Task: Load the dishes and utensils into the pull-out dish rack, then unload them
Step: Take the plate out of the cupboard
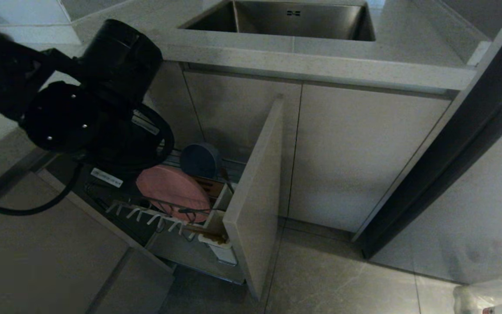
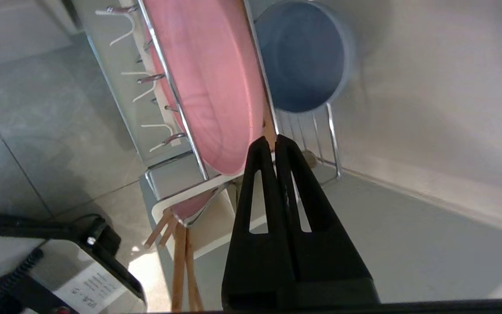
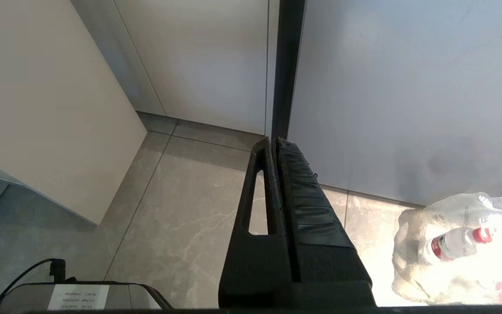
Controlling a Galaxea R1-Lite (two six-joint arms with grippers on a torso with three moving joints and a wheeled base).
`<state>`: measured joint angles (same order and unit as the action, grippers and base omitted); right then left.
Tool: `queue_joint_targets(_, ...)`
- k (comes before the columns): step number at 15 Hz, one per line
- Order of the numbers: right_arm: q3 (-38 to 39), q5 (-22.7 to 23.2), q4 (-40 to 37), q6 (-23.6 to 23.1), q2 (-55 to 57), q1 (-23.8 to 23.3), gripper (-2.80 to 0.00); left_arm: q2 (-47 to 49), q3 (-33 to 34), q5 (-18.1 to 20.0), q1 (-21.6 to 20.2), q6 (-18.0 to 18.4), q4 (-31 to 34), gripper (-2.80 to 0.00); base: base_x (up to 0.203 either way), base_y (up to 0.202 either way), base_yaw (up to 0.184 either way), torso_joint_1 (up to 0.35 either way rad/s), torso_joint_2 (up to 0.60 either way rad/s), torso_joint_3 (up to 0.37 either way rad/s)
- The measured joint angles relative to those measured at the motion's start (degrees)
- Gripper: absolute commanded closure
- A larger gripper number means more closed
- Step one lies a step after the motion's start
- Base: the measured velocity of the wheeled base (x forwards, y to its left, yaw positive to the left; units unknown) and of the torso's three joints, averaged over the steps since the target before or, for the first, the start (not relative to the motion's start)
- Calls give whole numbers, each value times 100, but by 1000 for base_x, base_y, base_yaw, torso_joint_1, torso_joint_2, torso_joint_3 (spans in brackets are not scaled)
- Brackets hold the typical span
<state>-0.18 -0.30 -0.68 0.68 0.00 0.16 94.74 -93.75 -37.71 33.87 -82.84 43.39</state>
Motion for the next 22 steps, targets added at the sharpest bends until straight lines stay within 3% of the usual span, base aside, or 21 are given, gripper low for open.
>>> queue_joint_targets(1, 0, 0, 0, 0, 0, 0, 0, 52, 1, -3, -11, -110, 16, 0, 0, 0, 0, 0, 0, 0)
queue_joint_targets(2, 0, 0, 0, -2, 0, 0, 0, 86, 12, -2, -16, -173, 30, -280, 0, 0, 0, 0, 0, 0)
queue_joint_targets(16, 0, 0, 0, 2, 0, 0, 0, 488, 166, 44, -294, -250, -15, -280, 0, 0, 0, 0, 0, 0)
queue_joint_targets(22, 0, 1, -1, 0, 0, 0, 0, 933, 72, 298, -635, -195, -508, -280, 0, 0, 0, 0, 0, 0)
